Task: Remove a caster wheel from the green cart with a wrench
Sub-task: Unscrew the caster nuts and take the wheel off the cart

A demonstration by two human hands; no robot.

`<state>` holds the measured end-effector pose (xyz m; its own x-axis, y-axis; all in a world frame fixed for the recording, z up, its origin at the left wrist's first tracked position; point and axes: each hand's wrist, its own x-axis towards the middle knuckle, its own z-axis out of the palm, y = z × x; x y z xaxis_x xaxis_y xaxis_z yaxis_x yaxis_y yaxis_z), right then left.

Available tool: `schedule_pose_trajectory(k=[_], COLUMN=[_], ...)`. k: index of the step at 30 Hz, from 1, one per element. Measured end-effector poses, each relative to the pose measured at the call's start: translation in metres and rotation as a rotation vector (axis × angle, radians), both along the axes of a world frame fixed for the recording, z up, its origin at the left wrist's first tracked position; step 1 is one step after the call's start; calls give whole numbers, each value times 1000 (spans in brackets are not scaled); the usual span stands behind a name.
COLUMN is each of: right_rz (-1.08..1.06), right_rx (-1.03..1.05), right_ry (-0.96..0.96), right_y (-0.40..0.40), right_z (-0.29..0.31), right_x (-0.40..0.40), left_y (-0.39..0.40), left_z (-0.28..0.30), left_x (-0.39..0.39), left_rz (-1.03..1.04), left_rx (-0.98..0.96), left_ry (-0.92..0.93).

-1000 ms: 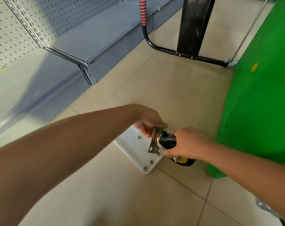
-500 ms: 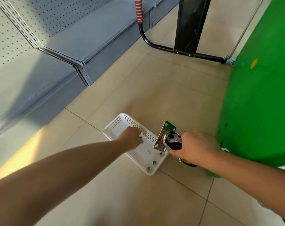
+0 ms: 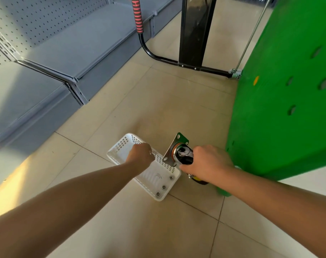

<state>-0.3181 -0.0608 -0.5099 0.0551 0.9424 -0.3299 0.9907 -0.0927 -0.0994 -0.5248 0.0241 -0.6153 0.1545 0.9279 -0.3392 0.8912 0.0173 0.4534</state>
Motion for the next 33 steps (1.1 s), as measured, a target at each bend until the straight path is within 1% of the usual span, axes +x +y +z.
schedule_pose_trajectory(k=[3,5,12,16,18,20,23,26,29,33], right_rz=[-5,3,-37,24,39,10,-23,-64,-118,-199], right_rx=[28,61,196,240,255,268,295,289,289,276], right_ry=[16,29,101,85,102,144,108,158,207,241], right_y=[2,5,11,11,10,9,5,-7,-21,-37], right_z=[42,71,203,272,305,333,360,376,376,361], right_x=[-8,-13,-22,-16,-5,14,50,95,141,195], left_y=[6,13,35,44,44,45,43,35,25,9], left_z=[57,98,261,331,364,392,416,421,410,393], left_x=[3,7,20,30,38,53,81,120,160,204], left_rz=[-101,-133,-244,-268,-321,-398,-457,-513,-596,-739], left_rx=[93,147,361,397,410,434,436,421,394,281], left_ry=[-26,-63,-173,-304,-376,-425,-502,-545,-480,-452])
